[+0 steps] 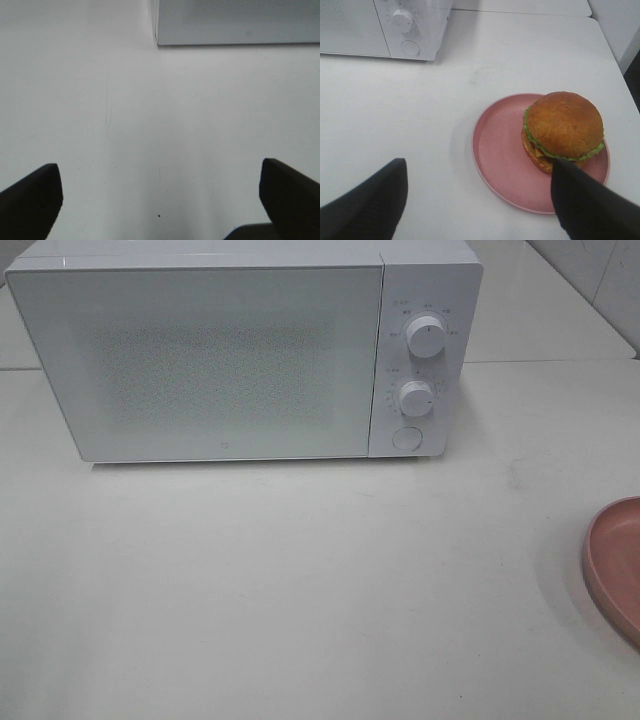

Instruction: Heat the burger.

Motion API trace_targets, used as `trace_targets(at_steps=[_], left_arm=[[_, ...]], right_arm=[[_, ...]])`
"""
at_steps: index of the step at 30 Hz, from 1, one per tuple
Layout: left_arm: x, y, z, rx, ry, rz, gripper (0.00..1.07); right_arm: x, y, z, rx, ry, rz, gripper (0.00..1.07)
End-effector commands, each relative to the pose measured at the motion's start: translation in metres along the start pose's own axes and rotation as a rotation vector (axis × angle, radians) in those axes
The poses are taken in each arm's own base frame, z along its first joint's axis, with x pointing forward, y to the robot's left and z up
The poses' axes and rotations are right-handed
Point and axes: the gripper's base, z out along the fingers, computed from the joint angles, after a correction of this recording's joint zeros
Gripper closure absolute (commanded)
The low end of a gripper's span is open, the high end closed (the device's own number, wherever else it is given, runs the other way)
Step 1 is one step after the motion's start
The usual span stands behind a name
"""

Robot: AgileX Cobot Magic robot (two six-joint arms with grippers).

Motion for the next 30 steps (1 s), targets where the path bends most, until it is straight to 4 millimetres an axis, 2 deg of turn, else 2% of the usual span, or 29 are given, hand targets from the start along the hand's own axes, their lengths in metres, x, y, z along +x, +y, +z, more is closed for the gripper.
trace_targets(at_steps=[1, 10, 30], left_arm=[[0.01, -0.002, -0.013, -0.001, -0.099, 0.005, 0.06], [0.02, -0.003, -0.026, -0.011, -0.207, 0.023, 0.06], [0.019, -0.002, -0.026, -0.015, -0.204, 0.021, 0.06]], right_arm=[[0.001, 0.0, -0.003, 0.005, -0.037, -0.007, 0.31], [0.001, 0.0, -0.003, 0.005, -0.037, -0.007, 0.31], [0.001, 0.0, -0.003, 0.005, -0.037, -0.007, 0.31]])
